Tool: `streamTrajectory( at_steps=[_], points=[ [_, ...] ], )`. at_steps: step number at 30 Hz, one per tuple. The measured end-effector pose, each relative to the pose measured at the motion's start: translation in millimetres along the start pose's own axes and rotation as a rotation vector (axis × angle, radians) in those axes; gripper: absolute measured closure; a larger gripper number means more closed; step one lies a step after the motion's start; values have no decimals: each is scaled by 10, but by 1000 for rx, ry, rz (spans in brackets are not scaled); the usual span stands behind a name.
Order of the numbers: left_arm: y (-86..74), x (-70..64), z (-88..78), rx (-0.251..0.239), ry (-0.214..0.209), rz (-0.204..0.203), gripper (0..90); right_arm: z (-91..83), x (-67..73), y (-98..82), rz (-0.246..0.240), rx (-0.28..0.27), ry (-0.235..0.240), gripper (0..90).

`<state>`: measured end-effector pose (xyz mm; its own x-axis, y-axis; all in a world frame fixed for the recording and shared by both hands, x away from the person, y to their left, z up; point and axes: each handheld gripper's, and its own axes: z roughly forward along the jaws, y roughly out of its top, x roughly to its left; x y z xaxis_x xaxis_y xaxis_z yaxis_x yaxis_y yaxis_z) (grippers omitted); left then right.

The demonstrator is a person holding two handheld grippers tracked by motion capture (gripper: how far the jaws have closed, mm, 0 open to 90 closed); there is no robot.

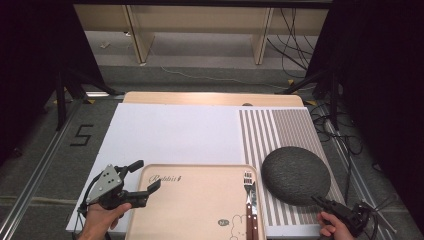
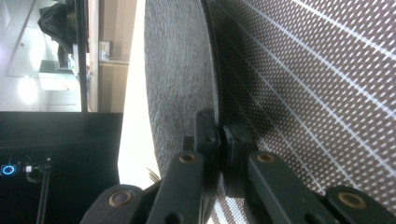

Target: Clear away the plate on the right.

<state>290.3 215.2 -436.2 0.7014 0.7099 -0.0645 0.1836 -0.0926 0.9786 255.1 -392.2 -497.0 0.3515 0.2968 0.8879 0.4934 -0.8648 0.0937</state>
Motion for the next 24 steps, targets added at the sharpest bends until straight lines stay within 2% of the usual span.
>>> streamTrajectory(
  at_steps=[2,6,9,10,13,18,21,22,24],
  points=[
    [0,0,-1,-1,0,0,158,-3,7,0,4,0,1,877],
    [0,1,-7,-2,1,-3,158,-7,-24,6,-26,-1,-11,875],
    [0,0,-9,-2,0,-2,158,-13,-8,13,-16,-4,-5,872],
    [1,0,-10,-2,0,-1,158,-13,-4,15,8,-11,14,871],
    [2,2,-11,-2,1,-1,159,-22,-14,28,-6,-31,28,871],
    [3,4,-10,-4,0,-2,158,-41,-16,41,41,-46,72,870],
    [1,6,-8,-3,-1,-3,158,-43,-7,43,32,-53,95,870],
    [1,7,-7,-4,-1,-5,158,-45,-2,41,45,-46,98,871],
    [0,8,-8,-3,-1,-3,158,-30,-4,34,24,-47,111,870]
  ],
)
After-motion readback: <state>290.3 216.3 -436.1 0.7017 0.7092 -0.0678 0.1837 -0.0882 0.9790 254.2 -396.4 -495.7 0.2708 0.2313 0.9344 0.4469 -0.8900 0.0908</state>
